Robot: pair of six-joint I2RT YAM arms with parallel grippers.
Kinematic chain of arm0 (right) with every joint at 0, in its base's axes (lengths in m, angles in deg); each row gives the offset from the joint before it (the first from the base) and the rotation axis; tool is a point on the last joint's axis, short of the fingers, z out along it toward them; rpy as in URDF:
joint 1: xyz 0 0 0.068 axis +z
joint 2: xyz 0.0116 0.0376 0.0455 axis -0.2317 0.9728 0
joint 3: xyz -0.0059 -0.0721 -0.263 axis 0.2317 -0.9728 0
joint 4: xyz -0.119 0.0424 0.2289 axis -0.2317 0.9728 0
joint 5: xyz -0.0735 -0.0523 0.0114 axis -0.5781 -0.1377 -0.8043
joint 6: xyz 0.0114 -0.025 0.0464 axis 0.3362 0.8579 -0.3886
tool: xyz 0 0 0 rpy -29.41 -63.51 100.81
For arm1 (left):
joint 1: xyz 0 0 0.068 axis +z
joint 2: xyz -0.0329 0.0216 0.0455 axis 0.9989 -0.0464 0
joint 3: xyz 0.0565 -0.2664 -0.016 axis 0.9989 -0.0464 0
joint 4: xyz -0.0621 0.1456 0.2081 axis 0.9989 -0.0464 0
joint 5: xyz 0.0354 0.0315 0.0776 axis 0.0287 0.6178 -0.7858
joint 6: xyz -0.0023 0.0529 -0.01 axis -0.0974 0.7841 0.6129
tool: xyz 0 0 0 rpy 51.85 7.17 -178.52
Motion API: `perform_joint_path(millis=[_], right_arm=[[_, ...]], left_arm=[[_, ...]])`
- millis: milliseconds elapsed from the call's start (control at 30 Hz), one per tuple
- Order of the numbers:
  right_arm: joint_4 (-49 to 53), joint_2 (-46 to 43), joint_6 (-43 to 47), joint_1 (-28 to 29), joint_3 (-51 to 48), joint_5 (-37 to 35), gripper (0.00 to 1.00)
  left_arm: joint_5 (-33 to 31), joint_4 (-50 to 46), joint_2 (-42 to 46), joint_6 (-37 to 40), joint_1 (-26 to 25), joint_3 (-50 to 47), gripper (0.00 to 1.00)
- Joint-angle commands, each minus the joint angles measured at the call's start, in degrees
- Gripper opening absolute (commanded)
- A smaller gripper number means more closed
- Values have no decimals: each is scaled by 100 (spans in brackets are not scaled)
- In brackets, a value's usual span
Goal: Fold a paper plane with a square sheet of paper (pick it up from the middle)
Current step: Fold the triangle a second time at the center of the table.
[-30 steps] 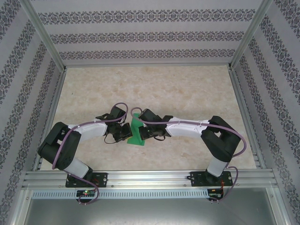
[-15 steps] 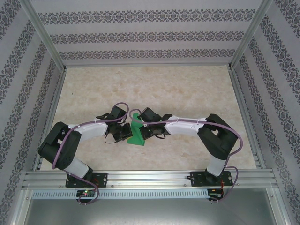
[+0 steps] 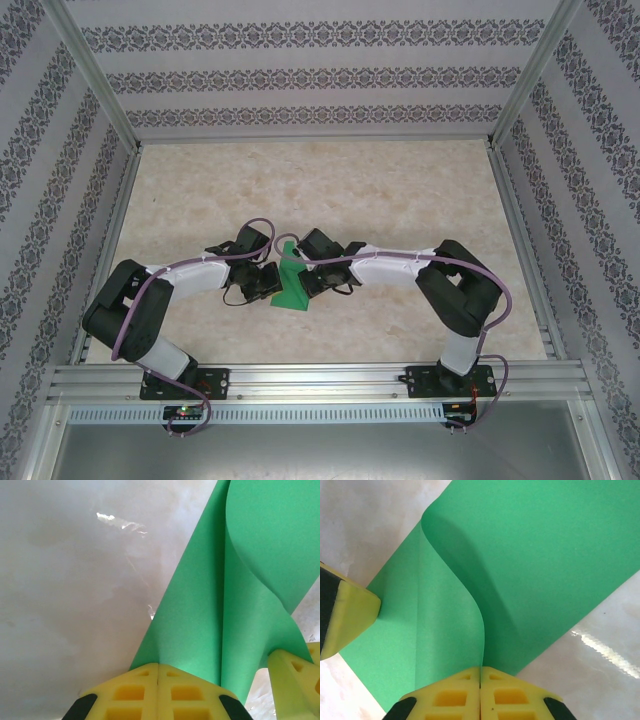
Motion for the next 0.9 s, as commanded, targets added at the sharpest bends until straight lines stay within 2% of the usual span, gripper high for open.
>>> perform_joint_path(millis=[0,867], right_arm=[[-140,57,166,-71,156,114,7],[-64,282,137,-142,218,96,9]], left_arm=[[-235,-309,-134,146,-53,92,3],[-239,-338,-129,154,-61,91,3]])
